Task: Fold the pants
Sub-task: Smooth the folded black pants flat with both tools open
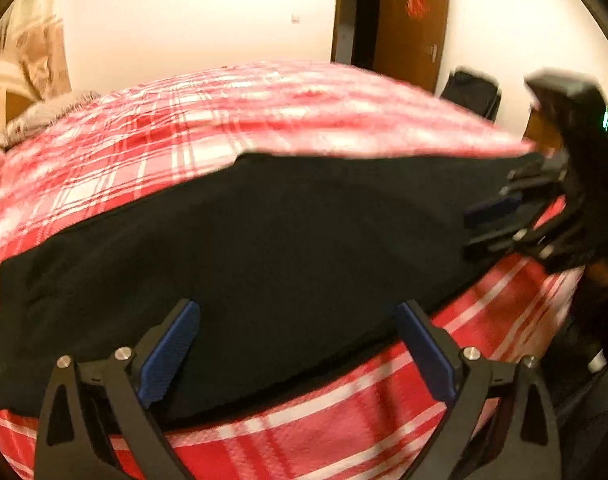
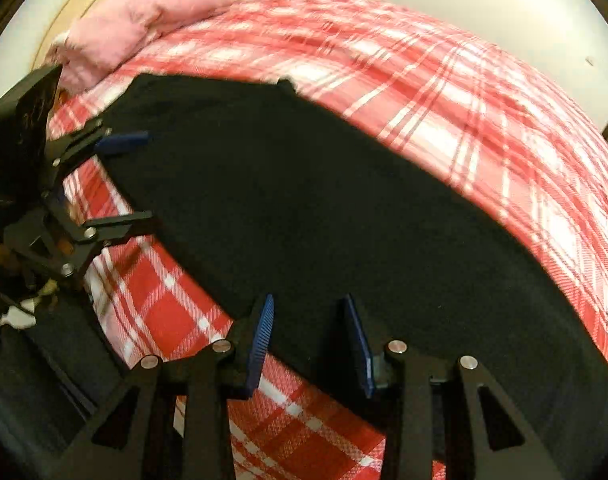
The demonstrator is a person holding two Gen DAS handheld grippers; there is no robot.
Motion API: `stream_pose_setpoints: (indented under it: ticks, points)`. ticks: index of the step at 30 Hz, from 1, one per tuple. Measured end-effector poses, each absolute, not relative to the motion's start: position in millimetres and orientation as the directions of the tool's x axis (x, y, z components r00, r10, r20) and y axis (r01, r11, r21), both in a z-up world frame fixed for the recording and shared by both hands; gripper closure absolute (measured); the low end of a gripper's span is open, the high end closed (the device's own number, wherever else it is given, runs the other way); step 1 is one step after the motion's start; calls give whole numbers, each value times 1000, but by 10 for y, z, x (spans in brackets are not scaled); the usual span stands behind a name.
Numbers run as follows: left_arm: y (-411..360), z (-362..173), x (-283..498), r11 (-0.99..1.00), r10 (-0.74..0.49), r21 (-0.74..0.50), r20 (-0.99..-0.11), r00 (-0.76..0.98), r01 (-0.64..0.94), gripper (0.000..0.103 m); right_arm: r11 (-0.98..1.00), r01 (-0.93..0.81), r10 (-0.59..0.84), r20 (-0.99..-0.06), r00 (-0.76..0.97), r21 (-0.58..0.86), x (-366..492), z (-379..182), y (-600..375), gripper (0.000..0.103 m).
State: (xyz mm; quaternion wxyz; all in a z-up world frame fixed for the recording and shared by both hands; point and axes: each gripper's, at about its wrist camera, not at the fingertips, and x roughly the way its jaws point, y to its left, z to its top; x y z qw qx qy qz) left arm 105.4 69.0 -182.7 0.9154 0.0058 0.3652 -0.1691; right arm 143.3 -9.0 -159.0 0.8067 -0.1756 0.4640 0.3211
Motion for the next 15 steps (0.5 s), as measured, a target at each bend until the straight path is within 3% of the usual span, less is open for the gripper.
stream_pose_setpoints:
  ticks: [3, 7, 11, 15]
  points:
    - [664, -1718, 1062, 936, -330, -122, -633, 700, 331, 2, 731, -682, 369, -849, 379, 14, 1422, -1522, -73, 64]
    - [570, -1857, 1206, 942, -297, -94, -683, 668, 322, 2, 747, -664, 325, -893, 313, 39, 1464, -1754, -69, 63]
    - [475, -1943, 1197, 944, -248, -21, -704, 666, 329, 2, 757, -649, 367, -869, 332, 72, 1411, -1703, -227, 62]
    - [489, -1908, 1252, 948, -252, -45, -715, 652, 316, 2, 813, -580, 344, -848, 404, 53, 1434, -1589, -519, 62]
